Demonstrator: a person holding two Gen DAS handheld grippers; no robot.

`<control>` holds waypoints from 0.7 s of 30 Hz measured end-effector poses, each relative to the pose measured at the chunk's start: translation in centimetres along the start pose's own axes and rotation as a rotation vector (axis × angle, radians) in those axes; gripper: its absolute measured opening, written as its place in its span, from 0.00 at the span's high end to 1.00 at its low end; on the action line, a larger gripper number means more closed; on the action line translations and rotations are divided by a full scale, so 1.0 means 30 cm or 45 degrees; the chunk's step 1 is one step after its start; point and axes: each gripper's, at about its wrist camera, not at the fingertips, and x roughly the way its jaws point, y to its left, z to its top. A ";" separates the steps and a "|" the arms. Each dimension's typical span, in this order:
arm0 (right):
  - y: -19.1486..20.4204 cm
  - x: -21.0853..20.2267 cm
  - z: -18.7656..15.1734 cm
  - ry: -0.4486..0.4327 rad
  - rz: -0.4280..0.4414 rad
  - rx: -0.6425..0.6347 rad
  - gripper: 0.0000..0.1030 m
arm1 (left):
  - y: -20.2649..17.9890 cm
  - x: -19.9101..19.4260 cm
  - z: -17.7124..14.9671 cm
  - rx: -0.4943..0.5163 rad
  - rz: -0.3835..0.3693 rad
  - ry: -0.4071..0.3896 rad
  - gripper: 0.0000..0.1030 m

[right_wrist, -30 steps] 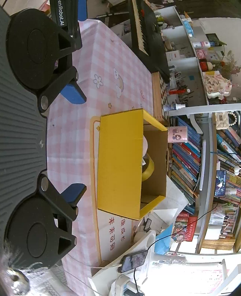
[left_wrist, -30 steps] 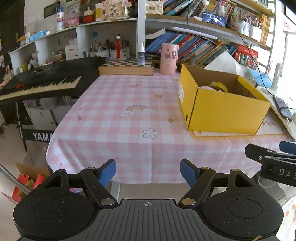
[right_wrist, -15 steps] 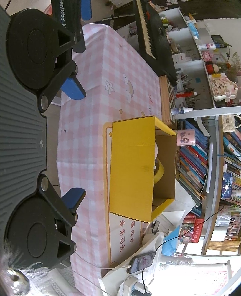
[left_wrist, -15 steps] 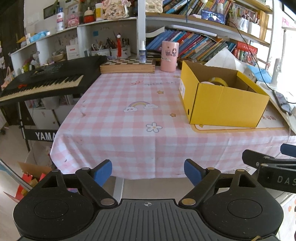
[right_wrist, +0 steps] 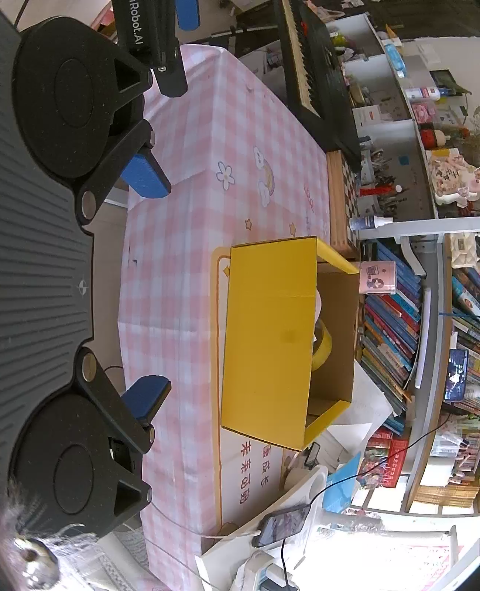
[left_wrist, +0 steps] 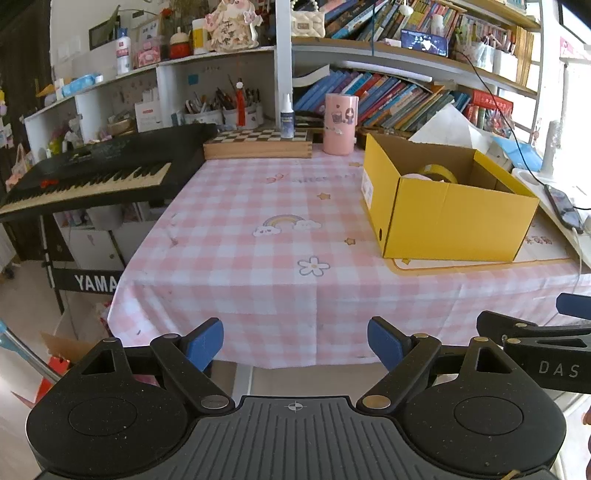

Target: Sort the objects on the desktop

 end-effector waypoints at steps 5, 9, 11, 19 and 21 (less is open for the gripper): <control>0.005 -0.003 0.002 -0.009 0.002 -0.002 0.00 | 0.003 -0.006 0.000 0.006 -0.003 -0.009 0.14; 0.009 -0.005 0.000 -0.010 0.005 0.000 0.00 | 0.003 -0.006 0.000 0.005 -0.004 -0.010 0.13; 0.011 -0.005 0.000 -0.009 0.006 0.000 0.00 | 0.005 -0.008 0.000 0.004 -0.005 -0.013 0.12; 0.019 -0.004 -0.002 -0.005 0.007 0.005 0.00 | 0.020 -0.009 0.003 0.015 -0.002 -0.039 0.10; 0.023 -0.002 -0.002 -0.002 0.006 0.007 0.00 | 0.024 -0.007 0.003 0.012 -0.005 -0.038 0.10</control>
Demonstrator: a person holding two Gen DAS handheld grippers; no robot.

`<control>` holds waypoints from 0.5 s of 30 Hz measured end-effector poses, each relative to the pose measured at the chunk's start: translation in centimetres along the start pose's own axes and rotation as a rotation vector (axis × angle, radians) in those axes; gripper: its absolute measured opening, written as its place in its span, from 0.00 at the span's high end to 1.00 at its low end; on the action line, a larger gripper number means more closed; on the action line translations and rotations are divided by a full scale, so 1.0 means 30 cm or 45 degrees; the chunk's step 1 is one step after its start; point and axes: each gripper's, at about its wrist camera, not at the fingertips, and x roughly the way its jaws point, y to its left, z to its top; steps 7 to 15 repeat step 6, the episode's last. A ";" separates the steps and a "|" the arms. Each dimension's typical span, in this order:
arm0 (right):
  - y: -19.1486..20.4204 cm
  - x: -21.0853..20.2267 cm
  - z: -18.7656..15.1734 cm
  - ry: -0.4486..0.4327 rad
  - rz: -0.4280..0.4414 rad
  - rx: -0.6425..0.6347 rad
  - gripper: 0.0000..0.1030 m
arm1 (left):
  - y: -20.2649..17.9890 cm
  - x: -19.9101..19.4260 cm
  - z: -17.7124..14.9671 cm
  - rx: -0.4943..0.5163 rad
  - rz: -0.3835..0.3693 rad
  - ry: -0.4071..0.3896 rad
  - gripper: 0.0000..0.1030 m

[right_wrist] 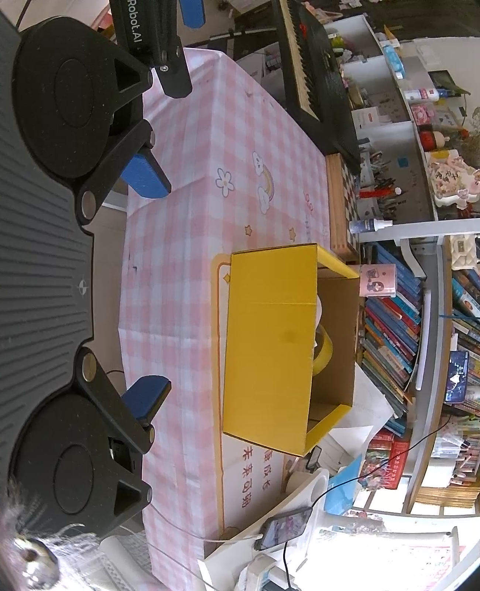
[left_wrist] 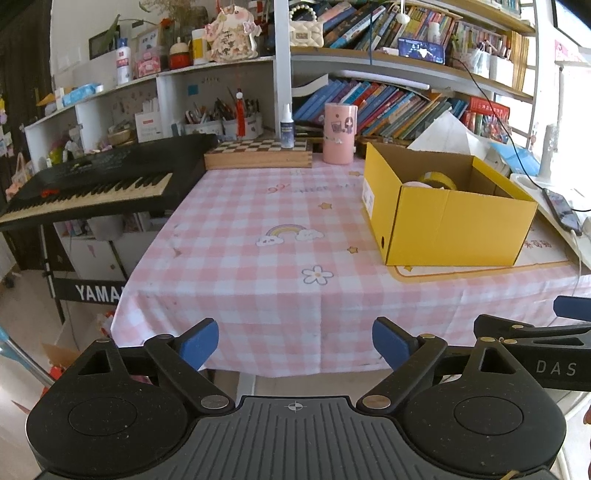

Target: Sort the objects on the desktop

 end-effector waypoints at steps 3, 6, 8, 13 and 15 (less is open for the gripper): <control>0.001 0.005 0.001 0.006 -0.001 0.002 0.00 | 0.002 0.004 0.000 -0.002 -0.006 0.002 0.10; 0.002 0.007 0.002 0.010 -0.005 0.002 0.00 | 0.005 0.018 0.000 -0.010 0.011 0.028 0.10; 0.002 0.007 0.002 0.010 -0.005 0.002 0.00 | 0.005 0.018 0.000 -0.010 0.011 0.028 0.10; 0.002 0.007 0.002 0.010 -0.005 0.002 0.00 | 0.005 0.018 0.000 -0.010 0.011 0.028 0.10; 0.002 0.007 0.002 0.010 -0.005 0.002 0.00 | 0.005 0.018 0.000 -0.010 0.011 0.028 0.10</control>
